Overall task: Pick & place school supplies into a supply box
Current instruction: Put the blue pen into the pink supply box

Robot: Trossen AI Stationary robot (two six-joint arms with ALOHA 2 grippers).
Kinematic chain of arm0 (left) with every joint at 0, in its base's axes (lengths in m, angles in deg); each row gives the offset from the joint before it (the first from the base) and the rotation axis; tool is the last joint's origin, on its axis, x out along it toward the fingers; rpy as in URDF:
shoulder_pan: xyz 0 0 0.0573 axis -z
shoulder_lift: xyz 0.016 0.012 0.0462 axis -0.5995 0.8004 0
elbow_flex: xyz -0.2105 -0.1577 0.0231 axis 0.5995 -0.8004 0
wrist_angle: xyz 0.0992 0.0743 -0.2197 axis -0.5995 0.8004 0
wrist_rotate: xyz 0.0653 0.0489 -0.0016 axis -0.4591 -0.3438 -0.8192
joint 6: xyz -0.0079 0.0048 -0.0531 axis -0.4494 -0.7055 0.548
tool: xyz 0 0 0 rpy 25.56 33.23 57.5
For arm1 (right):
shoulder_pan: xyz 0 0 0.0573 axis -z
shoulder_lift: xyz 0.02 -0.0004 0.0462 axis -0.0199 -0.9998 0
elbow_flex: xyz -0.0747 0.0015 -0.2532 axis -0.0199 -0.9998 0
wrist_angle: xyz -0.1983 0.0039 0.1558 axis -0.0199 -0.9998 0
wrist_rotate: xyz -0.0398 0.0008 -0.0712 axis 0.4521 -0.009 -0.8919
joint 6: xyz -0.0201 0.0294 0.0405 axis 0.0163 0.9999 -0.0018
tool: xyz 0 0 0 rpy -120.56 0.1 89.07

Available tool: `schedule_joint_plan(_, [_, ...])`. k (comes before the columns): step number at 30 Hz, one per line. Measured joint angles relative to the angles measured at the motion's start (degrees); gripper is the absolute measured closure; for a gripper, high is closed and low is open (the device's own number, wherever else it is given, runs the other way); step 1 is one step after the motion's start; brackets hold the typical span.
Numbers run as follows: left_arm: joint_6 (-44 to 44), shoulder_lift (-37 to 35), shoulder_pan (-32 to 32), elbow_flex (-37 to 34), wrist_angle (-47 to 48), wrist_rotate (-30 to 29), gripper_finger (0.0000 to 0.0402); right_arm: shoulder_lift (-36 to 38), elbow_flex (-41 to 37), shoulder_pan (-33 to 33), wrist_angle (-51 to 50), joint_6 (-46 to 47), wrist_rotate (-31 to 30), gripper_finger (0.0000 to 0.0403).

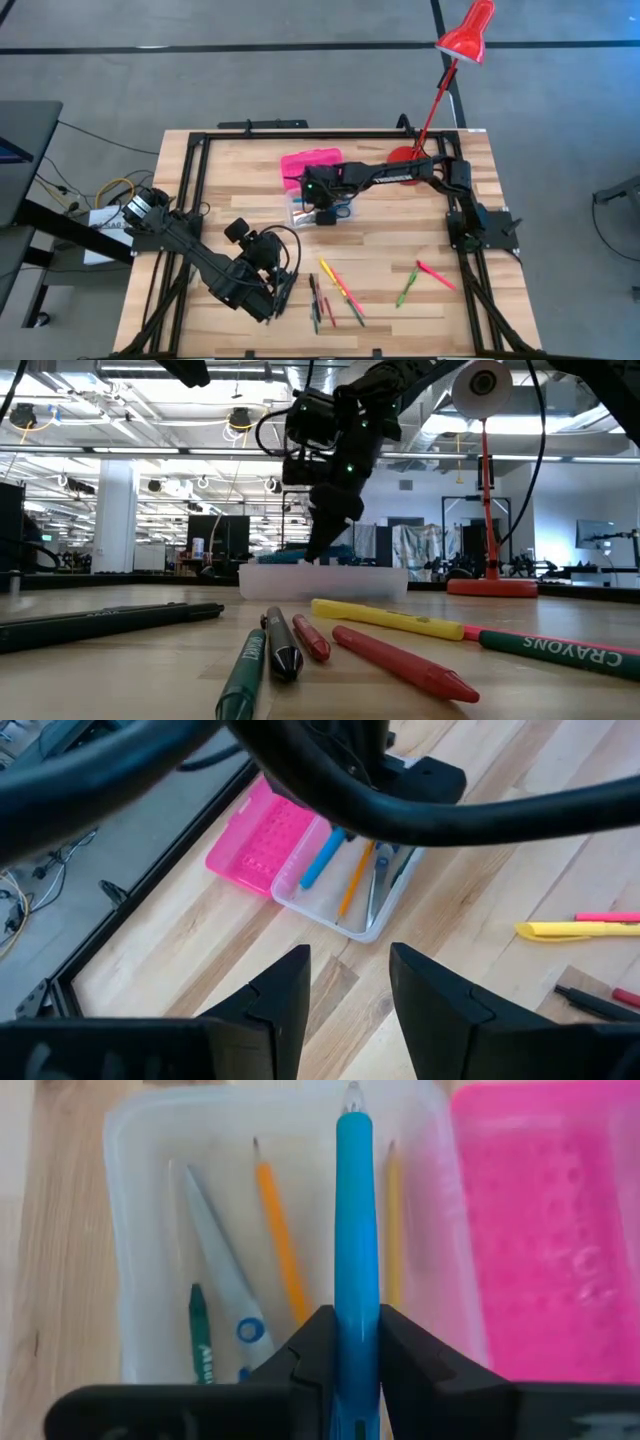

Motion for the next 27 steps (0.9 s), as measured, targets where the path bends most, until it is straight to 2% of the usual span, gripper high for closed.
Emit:
schedule_joint_plan(12, [1.01,0.0,0.0,0.0,-0.02,-0.02,0.0268,0.04,0.96,0.95,-1.96,-3.79,1.36,0.034])
schedule_joint_plan(27, [1.11,0.0,0.02,0.0,0.0,0.07,0.0268,0.02,0.94,1.11,-1.91,-3.17,3.08,0.0328])
